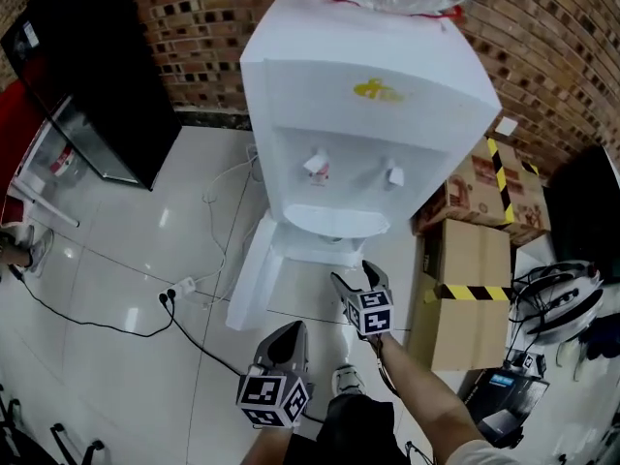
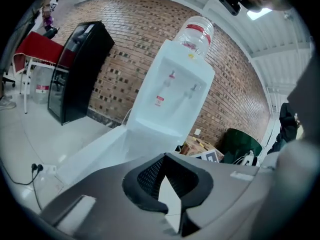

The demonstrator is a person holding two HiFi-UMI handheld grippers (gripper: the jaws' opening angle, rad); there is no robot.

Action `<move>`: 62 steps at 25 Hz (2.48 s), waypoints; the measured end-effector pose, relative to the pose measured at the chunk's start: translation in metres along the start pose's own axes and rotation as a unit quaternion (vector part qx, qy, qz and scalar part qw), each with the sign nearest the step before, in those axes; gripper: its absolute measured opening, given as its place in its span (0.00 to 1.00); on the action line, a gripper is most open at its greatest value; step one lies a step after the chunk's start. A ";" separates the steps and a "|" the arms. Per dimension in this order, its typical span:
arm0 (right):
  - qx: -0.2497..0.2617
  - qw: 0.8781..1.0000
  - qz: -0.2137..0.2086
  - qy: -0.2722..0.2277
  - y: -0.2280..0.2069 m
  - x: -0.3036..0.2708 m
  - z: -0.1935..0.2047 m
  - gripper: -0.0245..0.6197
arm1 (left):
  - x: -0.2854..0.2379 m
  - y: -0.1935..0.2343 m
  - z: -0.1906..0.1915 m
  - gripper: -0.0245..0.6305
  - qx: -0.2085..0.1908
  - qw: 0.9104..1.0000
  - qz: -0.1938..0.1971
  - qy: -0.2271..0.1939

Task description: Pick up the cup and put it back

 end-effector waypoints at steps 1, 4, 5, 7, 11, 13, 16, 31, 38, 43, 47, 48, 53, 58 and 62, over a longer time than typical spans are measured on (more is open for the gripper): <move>-0.001 1.000 0.003 0.003 -0.002 -0.016 0.010 0.61 | -0.010 0.009 0.007 0.04 -0.002 1.000 0.003 0.001; -0.004 1.000 0.014 0.012 -0.007 -0.063 0.037 0.61 | -0.034 0.035 0.027 0.04 -0.008 1.000 0.013 0.001; -0.006 1.000 0.020 0.014 -0.009 -0.077 0.045 0.61 | -0.041 0.042 0.033 0.04 -0.011 1.000 0.018 0.000; -0.011 0.999 0.030 0.015 -0.012 -0.105 0.060 0.61 | -0.054 0.055 0.042 0.04 -0.019 0.999 0.028 0.001; -0.016 0.999 0.041 0.015 -0.020 -0.157 0.080 0.65 | -0.073 0.076 0.053 0.04 -0.033 0.999 0.034 -0.002; -0.020 0.999 0.046 0.014 -0.025 -0.179 0.085 0.65 | -0.076 0.085 0.056 0.04 -0.035 0.999 0.032 -0.008; -0.030 0.998 0.061 0.010 -0.031 -0.202 0.088 0.65 | -0.076 0.095 0.059 0.04 -0.042 0.999 0.031 -0.016; -0.008 0.997 0.069 -0.020 -0.038 -0.238 0.075 0.59 | -0.078 0.107 0.076 0.04 -0.024 0.999 0.020 -0.018; 0.025 0.998 0.049 -0.031 -0.025 -0.190 0.060 0.59 | -0.064 0.099 0.064 0.04 0.003 1.000 0.010 -0.025; 0.023 0.999 0.031 -0.023 -0.010 -0.103 0.028 0.59 | -0.029 0.062 0.032 0.04 0.024 1.000 0.001 -0.015; 0.014 1.000 0.024 -0.003 0.000 -0.018 0.005 0.59 | 0.011 0.019 0.008 0.04 0.033 0.999 -0.013 0.002; 0.011 1.000 0.025 0.003 0.002 0.006 -0.002 0.59 | 0.023 0.007 0.003 0.04 0.036 0.999 -0.015 0.008; 0.004 1.000 0.009 0.016 0.024 0.120 -0.052 0.59 | 0.095 -0.056 -0.029 0.04 0.036 0.999 -0.020 0.036; -0.003 1.000 0.001 0.007 0.039 0.232 -0.106 0.58 | 0.157 -0.114 -0.061 0.04 0.043 0.998 -0.027 0.049; 0.004 1.000 -0.001 -0.015 0.048 0.313 -0.152 0.58 | 0.206 -0.157 -0.095 0.04 0.021 0.998 -0.022 0.053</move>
Point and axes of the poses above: the fingertips, and each gripper's own axes: x backward along the fingers, y to its left, z out of its underside, the point moved 10 cm from there along x, backward along the fingers, and after that the axes turned 13 degrees about x, right-handed, at the moved point
